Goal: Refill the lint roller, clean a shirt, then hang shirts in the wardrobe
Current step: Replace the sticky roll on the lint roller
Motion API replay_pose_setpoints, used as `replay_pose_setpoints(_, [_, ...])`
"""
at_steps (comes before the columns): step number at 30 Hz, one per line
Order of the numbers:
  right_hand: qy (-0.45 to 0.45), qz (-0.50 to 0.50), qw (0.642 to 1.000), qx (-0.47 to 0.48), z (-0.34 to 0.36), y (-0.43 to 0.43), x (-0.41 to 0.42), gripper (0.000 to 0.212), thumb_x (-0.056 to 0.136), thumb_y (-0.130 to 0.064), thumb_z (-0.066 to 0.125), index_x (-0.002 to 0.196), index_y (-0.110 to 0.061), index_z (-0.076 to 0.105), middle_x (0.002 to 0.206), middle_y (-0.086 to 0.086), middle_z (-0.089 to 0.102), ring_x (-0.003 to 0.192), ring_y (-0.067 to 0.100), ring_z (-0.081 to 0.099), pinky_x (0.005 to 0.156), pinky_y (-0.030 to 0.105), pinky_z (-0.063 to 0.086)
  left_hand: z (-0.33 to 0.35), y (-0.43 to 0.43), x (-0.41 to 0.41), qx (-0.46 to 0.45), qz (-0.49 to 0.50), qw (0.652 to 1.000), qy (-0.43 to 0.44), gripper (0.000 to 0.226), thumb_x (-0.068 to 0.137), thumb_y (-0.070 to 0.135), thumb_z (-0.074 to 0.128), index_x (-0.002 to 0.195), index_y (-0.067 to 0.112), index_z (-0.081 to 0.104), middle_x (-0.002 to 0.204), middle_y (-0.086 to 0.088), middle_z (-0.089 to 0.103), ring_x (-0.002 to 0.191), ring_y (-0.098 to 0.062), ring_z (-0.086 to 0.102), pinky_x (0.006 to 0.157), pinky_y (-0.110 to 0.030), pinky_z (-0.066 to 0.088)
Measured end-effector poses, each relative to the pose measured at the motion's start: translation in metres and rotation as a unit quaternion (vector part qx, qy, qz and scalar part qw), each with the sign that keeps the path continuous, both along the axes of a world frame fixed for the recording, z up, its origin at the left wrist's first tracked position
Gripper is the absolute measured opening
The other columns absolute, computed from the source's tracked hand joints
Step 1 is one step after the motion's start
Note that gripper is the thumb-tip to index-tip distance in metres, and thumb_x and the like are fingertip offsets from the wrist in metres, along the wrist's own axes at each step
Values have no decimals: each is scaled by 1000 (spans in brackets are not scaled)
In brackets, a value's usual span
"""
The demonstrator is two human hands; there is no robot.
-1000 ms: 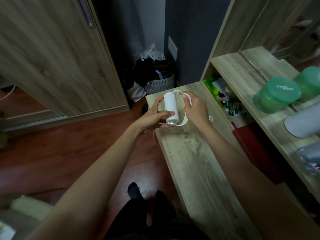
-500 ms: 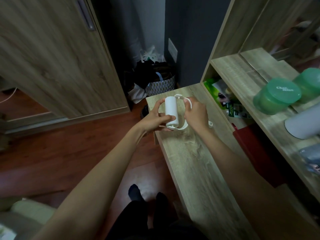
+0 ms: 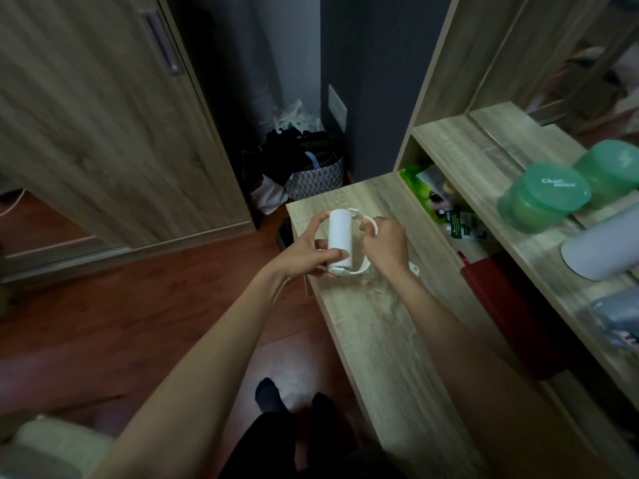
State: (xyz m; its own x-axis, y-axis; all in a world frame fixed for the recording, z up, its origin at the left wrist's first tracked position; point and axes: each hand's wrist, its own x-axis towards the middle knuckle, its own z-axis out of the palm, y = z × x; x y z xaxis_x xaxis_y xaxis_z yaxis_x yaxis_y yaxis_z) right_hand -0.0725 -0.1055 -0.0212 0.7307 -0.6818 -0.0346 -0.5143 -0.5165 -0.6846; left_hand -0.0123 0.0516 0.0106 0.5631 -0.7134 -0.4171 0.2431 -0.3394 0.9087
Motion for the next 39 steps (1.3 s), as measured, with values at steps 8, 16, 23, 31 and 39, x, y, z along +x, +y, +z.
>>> replay_pose_setpoints(8, [6, 7, 1000, -7, -1, 2, 2, 31, 93, -27, 44, 93, -10, 70, 91, 11, 70, 83, 30, 64, 72, 37, 51, 0, 3, 2, 12, -29, 1000, -4, 78, 89, 8, 66, 147, 35, 21, 98, -5, 71, 80, -24, 70, 59, -25, 54])
replay_pose_setpoints(16, [-46, 134, 989, 42, 25, -7, -4, 37, 102, -32, 32, 114, -13, 61, 92, 11, 68, 77, 25, 63, 69, 38, 49, -13, 10, 14, -66, 65, 996, 8, 62, 88, 9, 67, 136, 41, 44, 93, -5, 74, 83, -23, 71, 70, -36, 59])
replay_pose_setpoints(23, [-62, 120, 981, 141, 29, 2, -10, 36, 103, -36, 26, 114, -15, 52, 62, 7, 56, 36, 3, 50, 37, 17, 37, -15, 12, 20, -94, 105, 990, 30, 47, 87, 6, 67, 129, 25, 58, 87, 2, 75, 79, -23, 73, 65, -28, 59])
replay_pose_setpoints(31, [-55, 117, 982, 136, 25, 4, -9, 37, 103, -36, 25, 110, -14, 53, 63, 5, 56, 42, 8, 53, 37, 16, 37, -13, 13, 26, -74, 73, 994, 23, 50, 86, 6, 69, 130, 27, 60, 98, -1, 74, 83, -24, 71, 64, -27, 58])
replay_pose_setpoints(39, [-62, 113, 986, 108, 23, 4, -11, 42, 102, -40, 22, 121, -17, 51, 66, 11, 61, 48, 18, 57, 44, 27, 42, -15, 11, 31, -85, 73, 993, 32, 43, 86, 8, 69, 120, 33, 65, 105, -4, 73, 90, -29, 72, 67, -29, 58])
